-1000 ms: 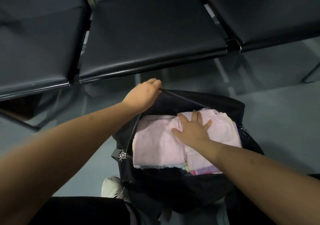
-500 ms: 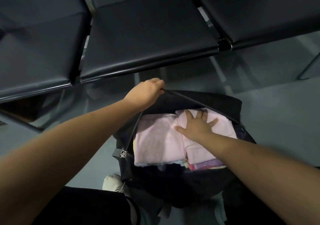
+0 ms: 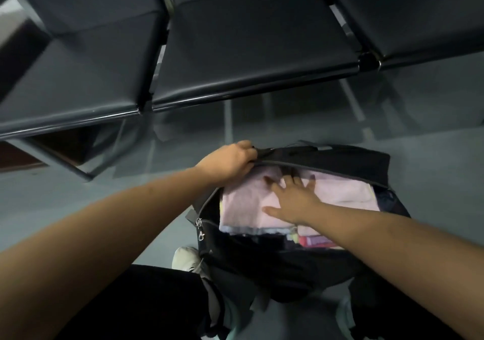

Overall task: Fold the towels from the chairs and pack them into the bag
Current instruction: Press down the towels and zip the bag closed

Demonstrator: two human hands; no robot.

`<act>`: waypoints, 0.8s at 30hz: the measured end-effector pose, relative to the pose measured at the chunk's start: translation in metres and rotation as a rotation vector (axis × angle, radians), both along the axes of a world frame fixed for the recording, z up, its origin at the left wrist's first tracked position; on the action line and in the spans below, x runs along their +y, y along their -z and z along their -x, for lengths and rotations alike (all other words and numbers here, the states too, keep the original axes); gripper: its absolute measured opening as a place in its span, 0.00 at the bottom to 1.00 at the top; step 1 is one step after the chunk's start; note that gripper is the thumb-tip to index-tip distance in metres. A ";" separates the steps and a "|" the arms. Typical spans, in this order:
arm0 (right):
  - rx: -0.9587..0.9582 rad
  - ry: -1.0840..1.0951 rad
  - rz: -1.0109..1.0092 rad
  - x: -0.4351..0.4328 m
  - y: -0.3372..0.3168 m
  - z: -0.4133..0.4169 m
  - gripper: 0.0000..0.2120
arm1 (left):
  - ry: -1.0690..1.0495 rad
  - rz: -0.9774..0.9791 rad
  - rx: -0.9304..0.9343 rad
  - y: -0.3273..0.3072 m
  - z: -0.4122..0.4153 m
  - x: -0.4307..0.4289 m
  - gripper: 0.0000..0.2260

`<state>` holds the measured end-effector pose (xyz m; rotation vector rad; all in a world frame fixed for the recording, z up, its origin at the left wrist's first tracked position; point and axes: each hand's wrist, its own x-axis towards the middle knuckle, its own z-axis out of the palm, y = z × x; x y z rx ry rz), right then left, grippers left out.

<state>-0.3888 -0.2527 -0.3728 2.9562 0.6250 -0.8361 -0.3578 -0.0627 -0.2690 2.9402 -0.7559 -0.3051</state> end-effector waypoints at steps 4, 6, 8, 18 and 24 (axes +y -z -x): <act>-0.254 -0.399 0.081 0.008 -0.038 0.038 0.25 | -0.022 -0.074 0.156 0.029 0.021 0.019 0.09; -0.496 -0.484 -0.041 0.010 -0.049 0.044 0.16 | -0.047 -0.043 0.199 0.041 0.029 0.021 0.09; -0.674 -0.457 -0.122 -0.001 -0.044 0.028 0.24 | -0.094 0.022 0.205 0.050 0.035 0.021 0.08; -0.143 -0.380 0.089 -0.053 0.024 -0.001 0.46 | 0.180 0.009 0.182 0.093 0.089 -0.004 0.09; -0.113 -0.320 0.072 -0.051 0.025 -0.014 0.43 | -0.035 -0.263 0.530 0.133 0.110 0.001 0.18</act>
